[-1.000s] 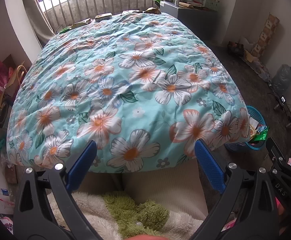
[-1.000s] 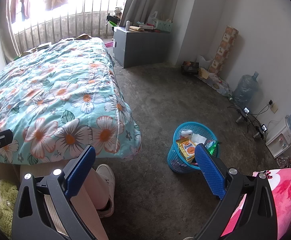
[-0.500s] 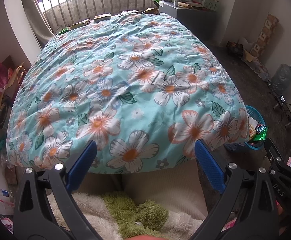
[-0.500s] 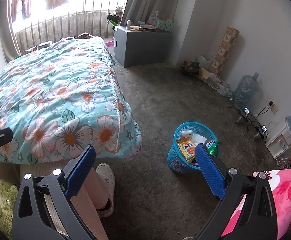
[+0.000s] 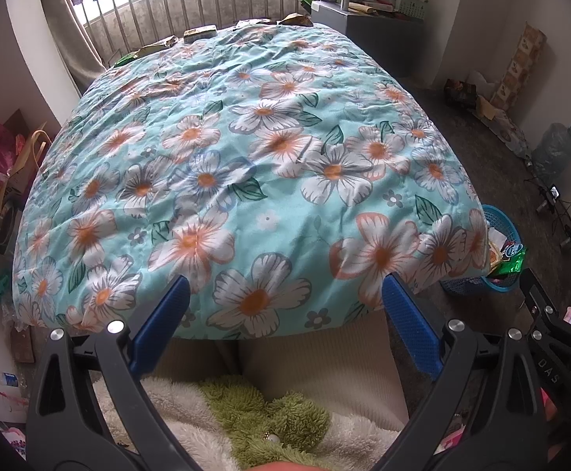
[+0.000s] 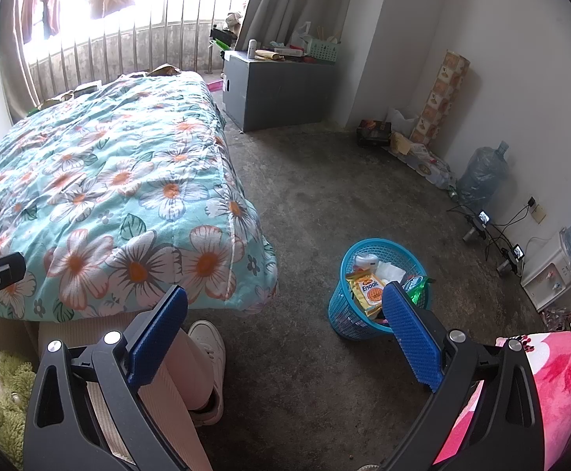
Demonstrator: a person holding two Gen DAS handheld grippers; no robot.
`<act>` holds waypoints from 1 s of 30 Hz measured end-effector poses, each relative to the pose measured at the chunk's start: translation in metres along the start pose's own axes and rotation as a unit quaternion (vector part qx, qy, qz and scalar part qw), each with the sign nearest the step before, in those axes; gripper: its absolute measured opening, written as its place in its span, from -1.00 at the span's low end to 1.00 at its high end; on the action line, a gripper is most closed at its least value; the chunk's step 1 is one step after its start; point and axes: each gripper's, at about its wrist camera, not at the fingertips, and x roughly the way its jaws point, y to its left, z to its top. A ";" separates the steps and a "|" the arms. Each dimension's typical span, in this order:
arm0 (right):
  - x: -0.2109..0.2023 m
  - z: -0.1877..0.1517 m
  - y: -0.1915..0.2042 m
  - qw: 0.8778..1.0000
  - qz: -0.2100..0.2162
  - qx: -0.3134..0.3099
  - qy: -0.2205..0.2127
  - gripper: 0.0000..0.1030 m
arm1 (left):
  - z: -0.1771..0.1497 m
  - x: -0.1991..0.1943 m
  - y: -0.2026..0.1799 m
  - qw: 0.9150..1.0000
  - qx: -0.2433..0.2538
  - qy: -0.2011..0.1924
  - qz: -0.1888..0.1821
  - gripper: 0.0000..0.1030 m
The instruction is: Collect trash
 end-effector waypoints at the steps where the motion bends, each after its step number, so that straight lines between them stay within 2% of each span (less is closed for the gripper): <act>1: 0.000 0.000 0.000 1.000 0.000 0.000 0.000 0.87 | 0.001 0.001 0.000 1.000 0.000 0.000 0.000 0.83; 30: 0.003 -0.002 -0.002 1.000 0.001 0.000 0.003 0.87 | -0.001 0.001 -0.001 1.000 0.002 0.004 0.001 0.83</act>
